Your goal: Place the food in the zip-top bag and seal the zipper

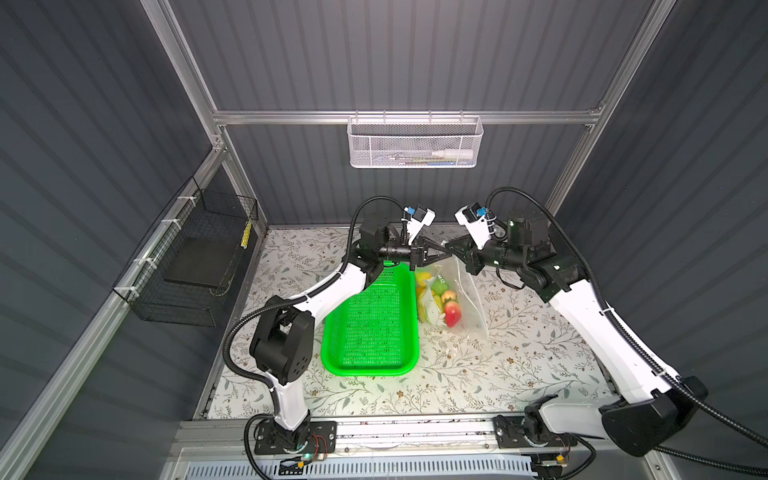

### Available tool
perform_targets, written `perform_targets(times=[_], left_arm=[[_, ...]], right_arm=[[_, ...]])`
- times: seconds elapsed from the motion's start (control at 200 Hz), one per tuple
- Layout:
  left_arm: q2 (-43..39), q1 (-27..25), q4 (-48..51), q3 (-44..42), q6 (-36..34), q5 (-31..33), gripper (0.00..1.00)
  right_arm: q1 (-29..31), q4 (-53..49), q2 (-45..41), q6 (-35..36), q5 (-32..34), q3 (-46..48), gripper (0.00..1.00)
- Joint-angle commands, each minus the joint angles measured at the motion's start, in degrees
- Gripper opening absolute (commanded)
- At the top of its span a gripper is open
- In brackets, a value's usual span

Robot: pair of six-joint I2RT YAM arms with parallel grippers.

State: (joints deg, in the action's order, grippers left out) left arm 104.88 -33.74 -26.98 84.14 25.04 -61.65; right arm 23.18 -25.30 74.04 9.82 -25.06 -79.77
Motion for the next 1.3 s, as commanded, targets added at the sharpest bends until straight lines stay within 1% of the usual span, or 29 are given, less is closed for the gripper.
perform_targets(times=[0.0,0.21,0.29,0.43,0.54,0.585,0.715,0.82,0.835,0.885,1.121,1.146,1.296], left_arm=[[-3.36,0.95,-1.94,-0.26,-0.78,2.83,0.00],[-3.33,1.21,-3.54,-0.37,0.65,3.41,0.00],[-3.52,1.22,-4.20,-0.41,1.00,3.20,0.00],[-3.98,1.22,-4.90,-0.73,1.42,1.86,0.00],[-4.12,1.22,-8.37,-1.02,3.13,-1.69,0.00],[-4.30,1.22,-9.31,-1.34,3.96,-1.76,0.00],[-4.60,1.66,-8.44,-1.60,3.44,-1.32,0.00],[-4.77,2.58,-8.57,-2.03,4.01,0.98,0.00],[-4.77,2.76,-8.53,-2.05,4.21,1.54,0.00],[-4.62,3.52,-8.44,-2.22,4.78,3.45,0.00],[-2.48,7.08,-5.35,-0.43,6.01,12.42,0.00],[-2.18,7.36,-5.22,-0.23,5.99,13.39,0.00],[-0.70,8.89,-4.81,0.75,5.77,18.25,0.00]], right_arm=[[-0.15,-2.65,-2.34,-1.91,0.97,2.99,0.08],[-0.15,-2.73,-5.39,-3.95,1.46,7.06,0.08],[-0.15,-2.91,-6.40,-3.97,2.72,8.19,0.09],[-0.31,-3.21,-7.50,-3.42,5.11,9.10,0.09],[-0.97,-3.44,-7.77,-3.15,5.20,9.12,0.09],[-1.27,-3.56,-7.60,-3.14,5.20,8.98,0.09],[-1.65,-4.12,-7.64,-3.14,5.20,8.88,0.09],[-1.66,-4.82,-7.80,-3.51,5.20,9.43,0.09],[-1.65,-4.91,-7.85,-3.59,7.06,9.53,0.10],[-1.65,-5.08,-8.22,-3.93,7.76,10.10,0.10],[-1.65,-6.24,-9.50,-6.24,8.09,13.25,0.10],[-1.65,-6.51,-11.38,-6.47,8.16,13.55,0.10],[-1.65,-7.87,-13.64,-7.85,8.75,16.21,0.10]])
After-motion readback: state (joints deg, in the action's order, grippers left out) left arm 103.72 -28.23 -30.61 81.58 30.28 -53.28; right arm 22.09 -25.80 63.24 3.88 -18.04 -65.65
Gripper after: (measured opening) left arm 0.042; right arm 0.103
